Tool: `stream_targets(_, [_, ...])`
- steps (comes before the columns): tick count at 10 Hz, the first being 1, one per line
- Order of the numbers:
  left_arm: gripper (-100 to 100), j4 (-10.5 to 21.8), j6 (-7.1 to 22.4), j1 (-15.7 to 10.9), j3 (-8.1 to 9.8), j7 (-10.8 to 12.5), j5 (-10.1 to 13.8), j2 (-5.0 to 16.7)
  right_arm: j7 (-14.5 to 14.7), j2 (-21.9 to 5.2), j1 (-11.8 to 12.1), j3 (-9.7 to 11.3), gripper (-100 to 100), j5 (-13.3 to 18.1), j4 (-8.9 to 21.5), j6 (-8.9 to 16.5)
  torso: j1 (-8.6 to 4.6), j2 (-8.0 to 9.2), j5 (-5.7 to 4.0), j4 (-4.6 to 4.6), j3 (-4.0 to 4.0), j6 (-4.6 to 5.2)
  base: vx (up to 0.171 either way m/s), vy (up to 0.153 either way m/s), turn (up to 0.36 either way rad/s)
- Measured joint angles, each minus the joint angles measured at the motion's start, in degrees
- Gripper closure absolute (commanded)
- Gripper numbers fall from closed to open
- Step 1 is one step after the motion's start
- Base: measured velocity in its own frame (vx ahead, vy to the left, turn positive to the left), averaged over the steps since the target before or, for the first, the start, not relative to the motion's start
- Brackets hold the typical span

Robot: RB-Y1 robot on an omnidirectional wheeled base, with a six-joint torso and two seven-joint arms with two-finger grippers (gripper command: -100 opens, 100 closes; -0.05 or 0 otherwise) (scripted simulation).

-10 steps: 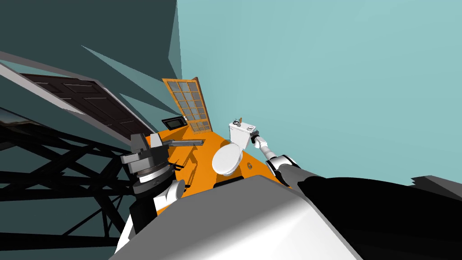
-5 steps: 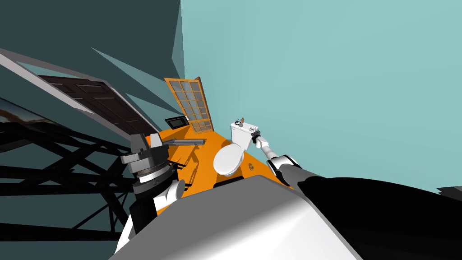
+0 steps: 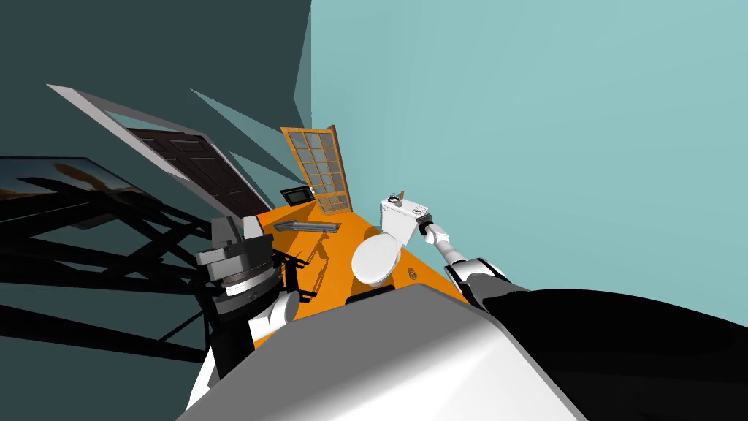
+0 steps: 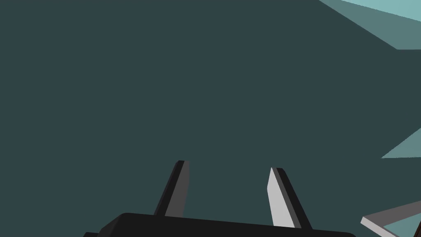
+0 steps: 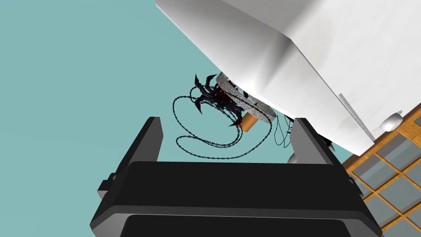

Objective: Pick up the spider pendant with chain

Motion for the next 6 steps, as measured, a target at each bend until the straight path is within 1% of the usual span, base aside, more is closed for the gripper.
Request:
stream_targets(1, [0,0.0,0.0,0.0,0.0,0.0,0.0,0.0,-0.7,0.4,0.1,-1.6,-100,1.2,1.2,-0.9,-0.03,0.01,-0.02,-0.01,0.0,0.0,0.008,0.014,-0.004])
stream_targets(2, [0,0.0,0.0,0.0,0.01,0.0,0.0,0.0,-2.5,0.8,-0.1,-3.4,-100,3.3,2.0,-2.1,-0.1,0.05,-0.03,0.01,0.02,0.02,0.001,0.001,-0.013])
stream_targets(3, [0,0.0,0.0,0.0,0.01,0.0,0.0,0.0,-3.2,0.8,-0.1,-3.8,-100,4.6,2.1,-2.3,-0.15,0.08,-0.04,0.01,0.04,0.02,0.0,0.0,0.0])
stream_targets(4, [0,0.0,0.0,0.0,0.01,0.0,0.0,0.0,-3.4,0.8,-0.2,-4.0,-100,6.0,2.2,-2.4,-0.17,0.09,-0.05,0.02,0.05,0.01,0.021,0.025,0.136])
stream_targets(5, [0,0.0,0.0,0.0,0.0,0.0,0.0,0.0,-3.2,-0.2,1.0,-3.9,-100,5.0,1.5,-2.3,-0.09,0.04,-0.03,0.01,0.03,0.0,0.028,0.03,0.073])
stream_targets(6, [0,0.0,0.0,0.0,0.0,0.0,0.0,0.0,-3.8,-0.3,1.1,-5.1,-100,6.5,2.0,-3.0,-0.06,0.0,-0.02,0.0,0.0,0.01,0.035,0.044,0.132])
